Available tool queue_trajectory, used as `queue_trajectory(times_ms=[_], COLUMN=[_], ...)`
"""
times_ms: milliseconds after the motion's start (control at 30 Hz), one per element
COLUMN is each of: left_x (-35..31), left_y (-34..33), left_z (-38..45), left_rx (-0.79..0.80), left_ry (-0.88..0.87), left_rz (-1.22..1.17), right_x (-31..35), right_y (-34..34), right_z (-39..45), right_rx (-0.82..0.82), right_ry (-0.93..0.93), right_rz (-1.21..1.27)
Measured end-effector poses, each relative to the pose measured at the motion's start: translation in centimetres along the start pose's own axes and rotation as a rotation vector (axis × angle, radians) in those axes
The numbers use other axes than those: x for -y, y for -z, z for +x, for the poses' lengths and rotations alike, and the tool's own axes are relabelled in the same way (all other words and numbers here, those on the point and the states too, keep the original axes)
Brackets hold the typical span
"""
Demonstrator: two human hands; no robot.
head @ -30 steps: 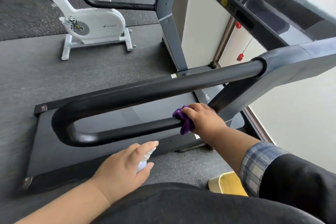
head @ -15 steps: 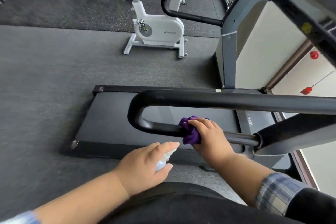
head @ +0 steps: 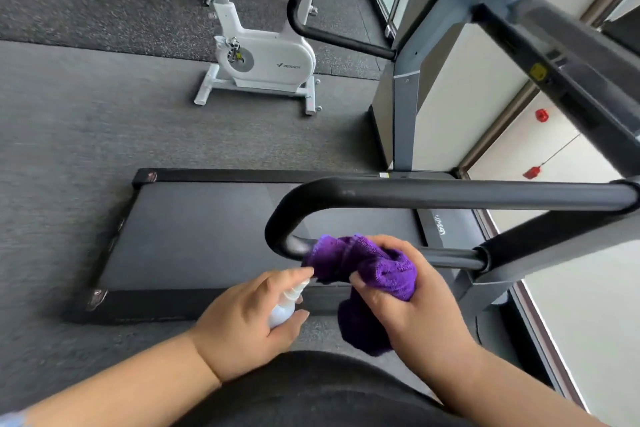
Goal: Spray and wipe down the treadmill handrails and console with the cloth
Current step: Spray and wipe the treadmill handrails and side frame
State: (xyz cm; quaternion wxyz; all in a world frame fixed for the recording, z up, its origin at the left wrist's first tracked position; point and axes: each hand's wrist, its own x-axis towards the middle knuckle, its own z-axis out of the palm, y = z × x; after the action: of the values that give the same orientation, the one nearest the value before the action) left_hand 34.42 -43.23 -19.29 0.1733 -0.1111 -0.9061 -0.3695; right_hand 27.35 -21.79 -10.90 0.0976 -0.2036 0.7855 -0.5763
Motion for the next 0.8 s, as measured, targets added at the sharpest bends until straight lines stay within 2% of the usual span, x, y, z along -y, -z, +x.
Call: queue_trajectory(times_ms=[167, 267, 300, 433, 633, 733, 800], left_x=[1.1, 1.2, 1.1, 1.1, 1.9, 2.0, 2.2], left_y=[0.1, 0.1, 0.0, 0.0, 0.4, 0.4, 0.6], left_z=[0.8, 1.2, 1.3, 1.7, 2.0, 2.1, 2.2], left_rx=[0.065, 0.106, 0.114, 0.127, 0.172, 0.183, 0.205], left_ry=[-0.101, -0.135, -0.143, -0.181, -0.158, -0.166, -0.172], left_rz=[-0.057, -0.075, -0.073, -0.076, -0.097, -0.072, -0.074], right_x=[4.4, 5.4, 5.4, 3.5, 2.6, 2.3, 1.6], right_y=[-0.3, -0.3, -0.2, -2.3, -5.3, -4.1, -2.2], right_z=[-0.6, 1.5, 2.4, 4.4, 4.7, 4.8, 4.6], right_rx=[-0.507, -0.615, -0.581, -0.216, -0.125, -0.084, -0.114], right_ry=[0.291, 0.435, 0.424, 0.195, 0.369, 0.455, 0.434], right_rz=[-0.072, -0.272, -0.360, -0.887, -1.174, -1.251, -1.265])
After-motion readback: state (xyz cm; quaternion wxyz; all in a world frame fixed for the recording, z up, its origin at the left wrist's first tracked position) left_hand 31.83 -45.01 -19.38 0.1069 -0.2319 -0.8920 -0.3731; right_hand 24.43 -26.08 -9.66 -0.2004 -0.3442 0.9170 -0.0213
